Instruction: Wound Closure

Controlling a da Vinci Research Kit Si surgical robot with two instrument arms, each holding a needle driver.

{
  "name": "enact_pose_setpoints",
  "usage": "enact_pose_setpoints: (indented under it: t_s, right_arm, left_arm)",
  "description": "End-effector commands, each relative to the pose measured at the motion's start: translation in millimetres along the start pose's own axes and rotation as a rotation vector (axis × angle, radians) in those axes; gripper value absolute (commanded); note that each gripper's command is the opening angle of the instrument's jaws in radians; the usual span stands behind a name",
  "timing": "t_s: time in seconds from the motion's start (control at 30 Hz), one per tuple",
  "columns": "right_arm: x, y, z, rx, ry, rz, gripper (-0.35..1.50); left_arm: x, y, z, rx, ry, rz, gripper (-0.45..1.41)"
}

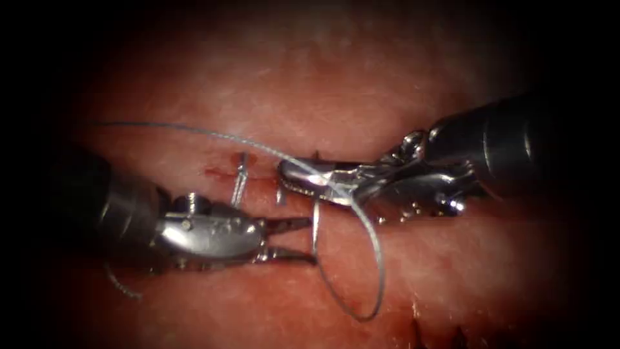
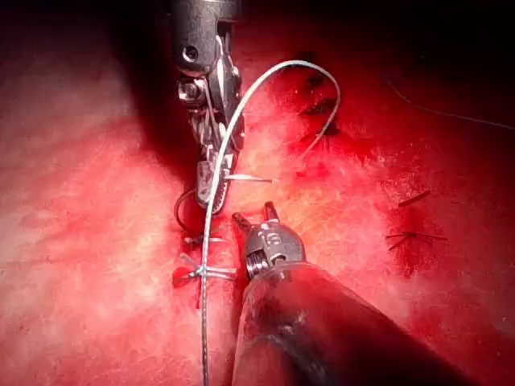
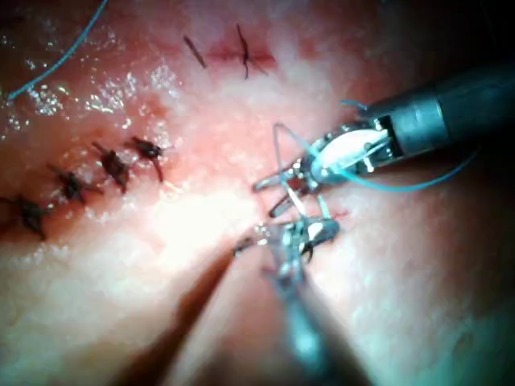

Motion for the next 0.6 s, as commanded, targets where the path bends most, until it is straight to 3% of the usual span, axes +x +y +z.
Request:
enact_pose_setpoints:
  t_s: [0.03, 0.3, 0.6]
  right_arm:
    - [1.0, -1.2, 0.5, 0.0, 0.002, 0.004, -0.35]
    - [2.1, -3.3, 0.7, 0.009, 0.006, -0.015, -0.35]
    - [1.3, -5.9, 0.5, 0.041, -0.02, 0.039, -0.35]
  left_arm:
    - [-0.9, 0.9, 0.7, -0.003, -0.003, -0.001, 0.12]
    - [-1.1, 0.9, 0.8, -0.003, -0.012, 0.0, 0.12]
    - [-1.1, 0.9, 0.8, -0.003, -0.018, 0.001, 0.12]
